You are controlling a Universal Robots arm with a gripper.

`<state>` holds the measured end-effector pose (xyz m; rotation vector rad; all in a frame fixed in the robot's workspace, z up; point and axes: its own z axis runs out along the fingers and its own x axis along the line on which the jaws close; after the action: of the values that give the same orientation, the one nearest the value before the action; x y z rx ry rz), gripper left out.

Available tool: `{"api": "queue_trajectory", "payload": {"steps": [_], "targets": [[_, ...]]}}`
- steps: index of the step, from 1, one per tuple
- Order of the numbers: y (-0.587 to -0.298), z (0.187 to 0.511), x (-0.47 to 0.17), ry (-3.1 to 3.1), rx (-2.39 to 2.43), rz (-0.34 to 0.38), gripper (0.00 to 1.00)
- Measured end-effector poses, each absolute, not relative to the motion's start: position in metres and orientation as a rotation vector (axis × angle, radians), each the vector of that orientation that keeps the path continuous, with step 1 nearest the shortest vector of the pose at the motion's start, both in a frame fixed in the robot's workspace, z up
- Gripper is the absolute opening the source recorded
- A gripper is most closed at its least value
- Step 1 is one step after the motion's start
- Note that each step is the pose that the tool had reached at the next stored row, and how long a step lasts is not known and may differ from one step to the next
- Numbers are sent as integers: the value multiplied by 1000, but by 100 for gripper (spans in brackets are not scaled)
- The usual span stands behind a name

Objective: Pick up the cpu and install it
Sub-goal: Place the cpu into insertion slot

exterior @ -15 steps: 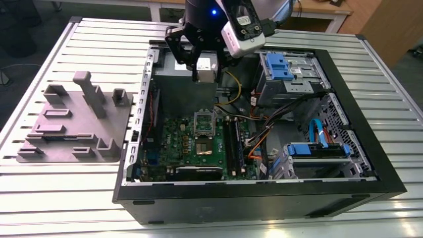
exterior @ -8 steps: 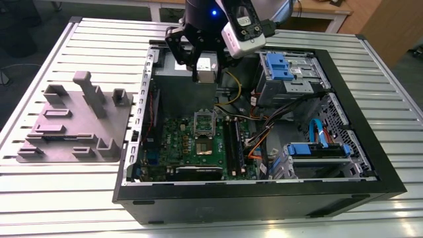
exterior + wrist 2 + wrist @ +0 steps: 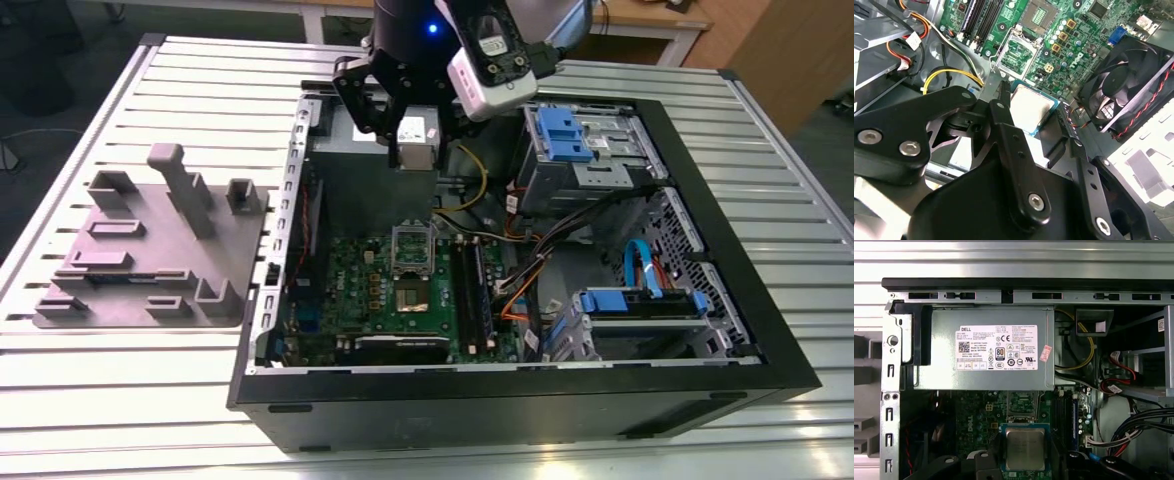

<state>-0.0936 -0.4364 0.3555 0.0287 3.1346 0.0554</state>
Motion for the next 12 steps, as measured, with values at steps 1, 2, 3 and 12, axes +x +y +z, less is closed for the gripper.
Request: {"api": "queue_trajectory", "payload": {"steps": [1,2,3,12], "targets": [[-436,356,-94,3135,29,55,47],[-436,356,-94,3135,29,55,47],[-436,356,-94,3135,29,55,47],[-437,356,-94,3135,29,55,47]]}}
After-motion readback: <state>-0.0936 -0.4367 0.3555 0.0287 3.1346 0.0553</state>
